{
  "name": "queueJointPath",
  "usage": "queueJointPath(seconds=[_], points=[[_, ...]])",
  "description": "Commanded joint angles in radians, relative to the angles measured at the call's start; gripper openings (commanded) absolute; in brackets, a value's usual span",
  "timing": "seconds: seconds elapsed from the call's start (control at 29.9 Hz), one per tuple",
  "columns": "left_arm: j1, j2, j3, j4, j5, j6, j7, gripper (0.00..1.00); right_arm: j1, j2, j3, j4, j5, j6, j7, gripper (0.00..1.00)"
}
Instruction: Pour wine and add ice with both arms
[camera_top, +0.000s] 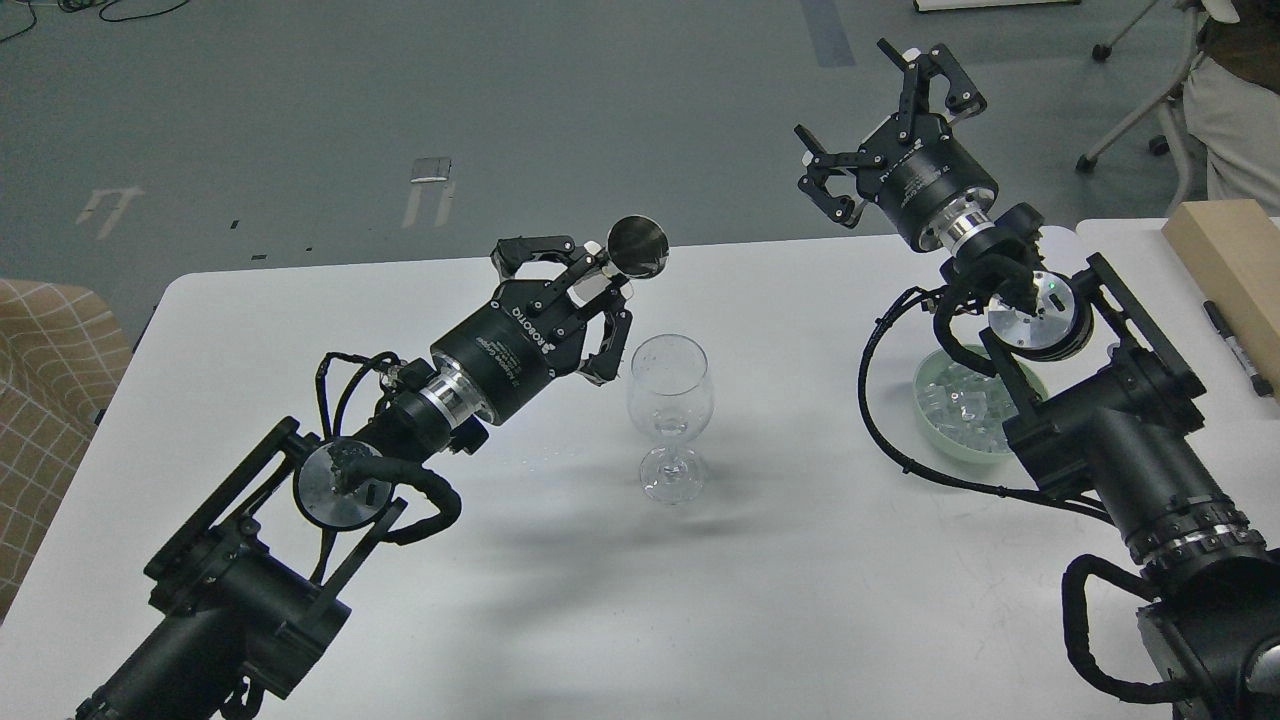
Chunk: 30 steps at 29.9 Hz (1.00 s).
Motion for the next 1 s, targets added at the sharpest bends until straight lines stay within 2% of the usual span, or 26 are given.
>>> queueJointPath(seconds=[0.0, 0.97], points=[[0.001, 0.001, 0.000, 0.000, 0.000, 0.000, 0.000, 0.00, 0.000, 0.000, 0.000, 0.000, 0.000, 0.000, 0.000, 1.00], [-0.008, 0.004, -0.002, 0.002, 0.038, 0.000, 0.000, 0.00, 0.003, 0.000, 0.002, 0.000, 0.000, 0.000, 0.000, 1.00]])
